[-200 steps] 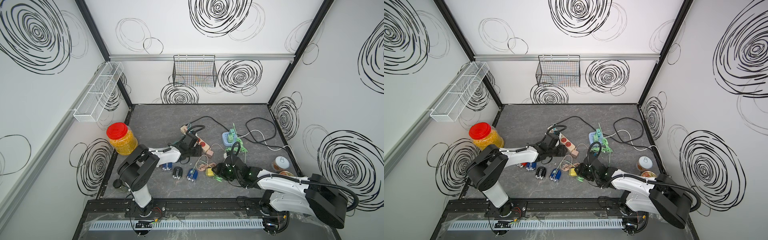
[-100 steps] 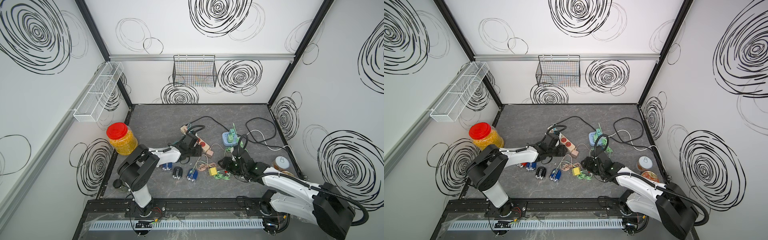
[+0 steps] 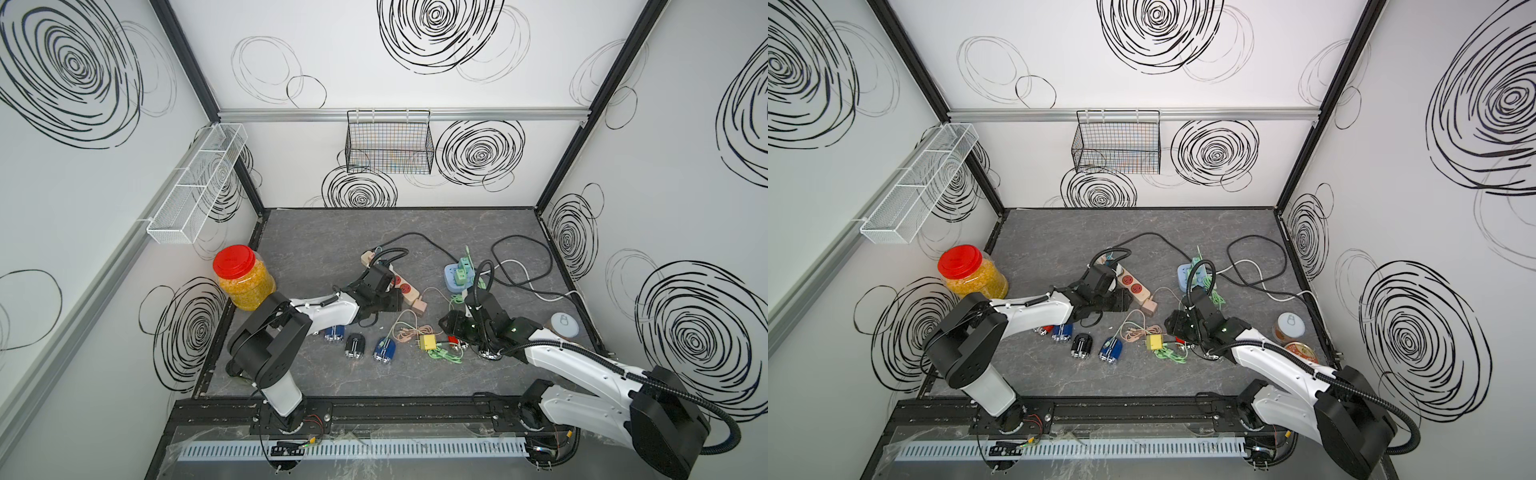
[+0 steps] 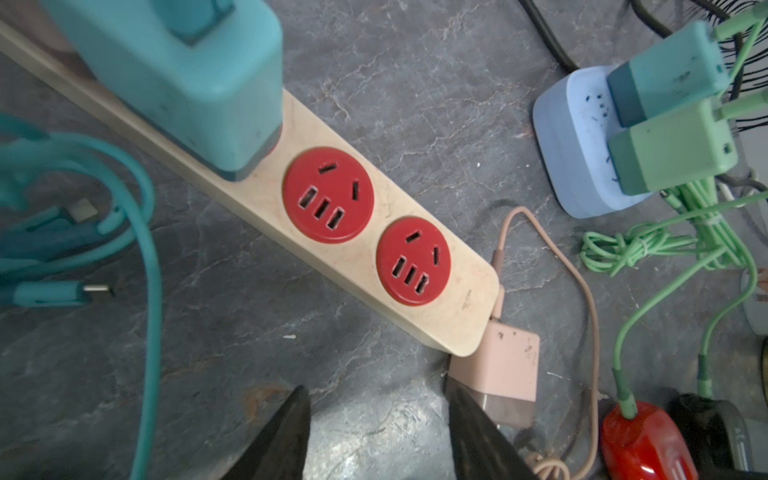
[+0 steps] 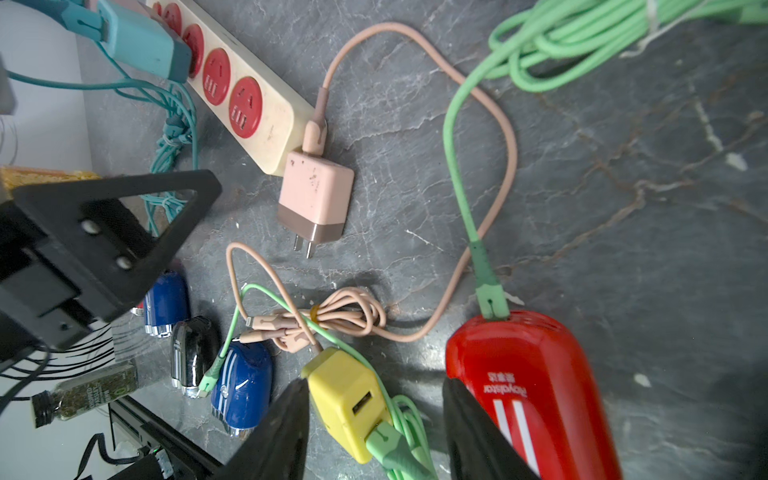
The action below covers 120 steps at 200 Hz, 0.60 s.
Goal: Unplug the electric shaver
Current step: Place the plug at the center of the board, then move the plug to the center of the board.
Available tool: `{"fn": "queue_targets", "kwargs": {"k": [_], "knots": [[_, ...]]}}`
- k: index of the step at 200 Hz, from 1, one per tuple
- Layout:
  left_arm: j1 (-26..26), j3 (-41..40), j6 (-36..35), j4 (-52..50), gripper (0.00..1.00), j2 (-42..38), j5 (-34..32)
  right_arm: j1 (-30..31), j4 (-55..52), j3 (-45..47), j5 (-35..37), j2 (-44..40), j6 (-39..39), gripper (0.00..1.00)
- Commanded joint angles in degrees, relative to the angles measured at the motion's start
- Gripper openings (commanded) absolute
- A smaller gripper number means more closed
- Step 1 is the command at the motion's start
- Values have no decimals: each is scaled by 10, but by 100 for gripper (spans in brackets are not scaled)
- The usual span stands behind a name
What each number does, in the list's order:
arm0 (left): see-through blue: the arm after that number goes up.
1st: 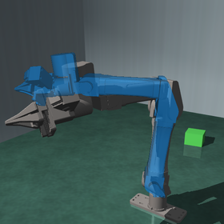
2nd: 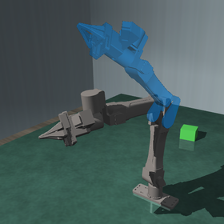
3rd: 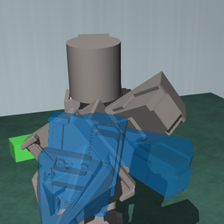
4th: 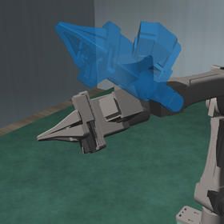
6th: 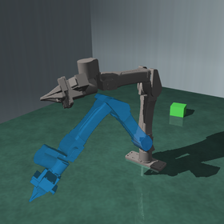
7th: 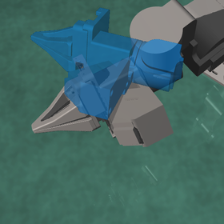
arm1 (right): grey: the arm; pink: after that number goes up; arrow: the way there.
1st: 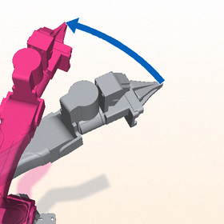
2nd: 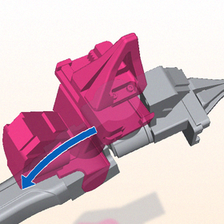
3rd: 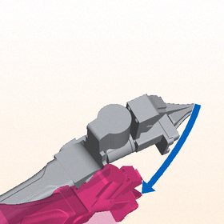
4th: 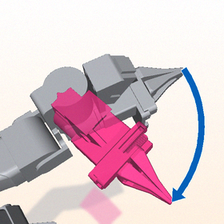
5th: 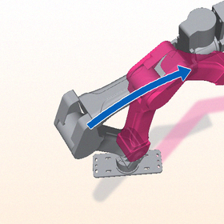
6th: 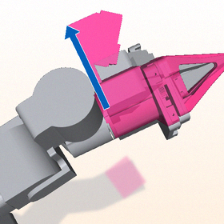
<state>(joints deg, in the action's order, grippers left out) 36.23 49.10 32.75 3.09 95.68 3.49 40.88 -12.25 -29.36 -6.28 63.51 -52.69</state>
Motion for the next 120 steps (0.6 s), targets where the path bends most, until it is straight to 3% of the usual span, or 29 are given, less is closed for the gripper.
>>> {"fn": "queue_targets", "kwargs": {"k": [1,120], "knots": [[-8,11,-10,-2,58,-20,-10,16,-9,-9,0,16,2,54],[-27,-4,-15,-13,58,-62,-10,126,82,-50,-10,166,-32,54]]}}
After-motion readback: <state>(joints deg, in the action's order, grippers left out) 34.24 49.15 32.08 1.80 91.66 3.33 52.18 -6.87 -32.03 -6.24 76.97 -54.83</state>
